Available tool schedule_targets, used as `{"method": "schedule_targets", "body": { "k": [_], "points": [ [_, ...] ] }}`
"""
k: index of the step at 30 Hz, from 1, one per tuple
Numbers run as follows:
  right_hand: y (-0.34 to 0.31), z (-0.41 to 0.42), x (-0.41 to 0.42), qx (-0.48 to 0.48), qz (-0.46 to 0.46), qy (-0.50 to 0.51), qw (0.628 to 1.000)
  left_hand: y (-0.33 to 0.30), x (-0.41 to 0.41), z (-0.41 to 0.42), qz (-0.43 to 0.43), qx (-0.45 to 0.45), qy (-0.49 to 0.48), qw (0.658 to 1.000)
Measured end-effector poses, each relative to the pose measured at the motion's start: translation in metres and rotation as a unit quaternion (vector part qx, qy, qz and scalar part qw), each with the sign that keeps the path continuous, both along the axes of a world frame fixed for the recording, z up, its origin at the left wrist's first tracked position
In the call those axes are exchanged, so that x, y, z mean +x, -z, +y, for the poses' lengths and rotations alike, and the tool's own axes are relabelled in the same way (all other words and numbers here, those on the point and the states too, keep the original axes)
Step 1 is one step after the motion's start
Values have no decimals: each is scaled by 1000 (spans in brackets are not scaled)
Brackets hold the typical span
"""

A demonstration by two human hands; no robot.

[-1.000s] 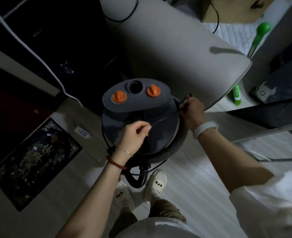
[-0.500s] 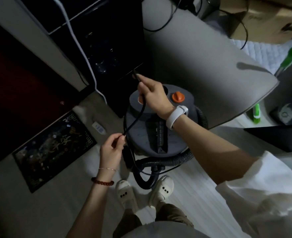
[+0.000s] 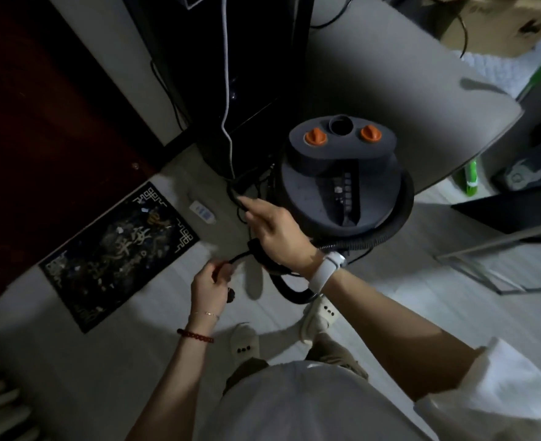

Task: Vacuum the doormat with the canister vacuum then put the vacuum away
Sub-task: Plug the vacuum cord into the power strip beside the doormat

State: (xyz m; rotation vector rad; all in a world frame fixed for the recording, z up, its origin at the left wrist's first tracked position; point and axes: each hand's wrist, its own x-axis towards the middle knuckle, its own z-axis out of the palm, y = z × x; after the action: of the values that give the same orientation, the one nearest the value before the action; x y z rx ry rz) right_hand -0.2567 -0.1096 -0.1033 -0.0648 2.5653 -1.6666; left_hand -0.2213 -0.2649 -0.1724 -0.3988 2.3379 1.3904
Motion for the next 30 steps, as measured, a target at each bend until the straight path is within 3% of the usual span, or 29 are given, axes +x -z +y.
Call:
{"method": "schedule_targets", "body": {
  "k": [4, 11, 15, 20, 25, 30],
  "points": [
    [6, -51, 56, -2, -23, 16, 1000, 7, 37, -64, -28, 2, 30, 999],
    [13, -65, 141, -61, -124, 171, 975, -5, 76, -92, 8, 10, 120, 993],
    [14, -57, 186, -111, -139, 266, 948, -19, 105, -89, 25, 37, 185, 982],
    [6, -45, 238, -199, -164, 315, 913, -30, 149, -73, 26, 57, 135, 989],
    [6, -41, 270, -208, -144, 348, 903, -33, 189, -69, -8, 102, 70, 992],
    [-1, -57, 272, -197, -134, 364, 900, -40, 201, -74, -16, 92, 33, 995]
  ]
}}
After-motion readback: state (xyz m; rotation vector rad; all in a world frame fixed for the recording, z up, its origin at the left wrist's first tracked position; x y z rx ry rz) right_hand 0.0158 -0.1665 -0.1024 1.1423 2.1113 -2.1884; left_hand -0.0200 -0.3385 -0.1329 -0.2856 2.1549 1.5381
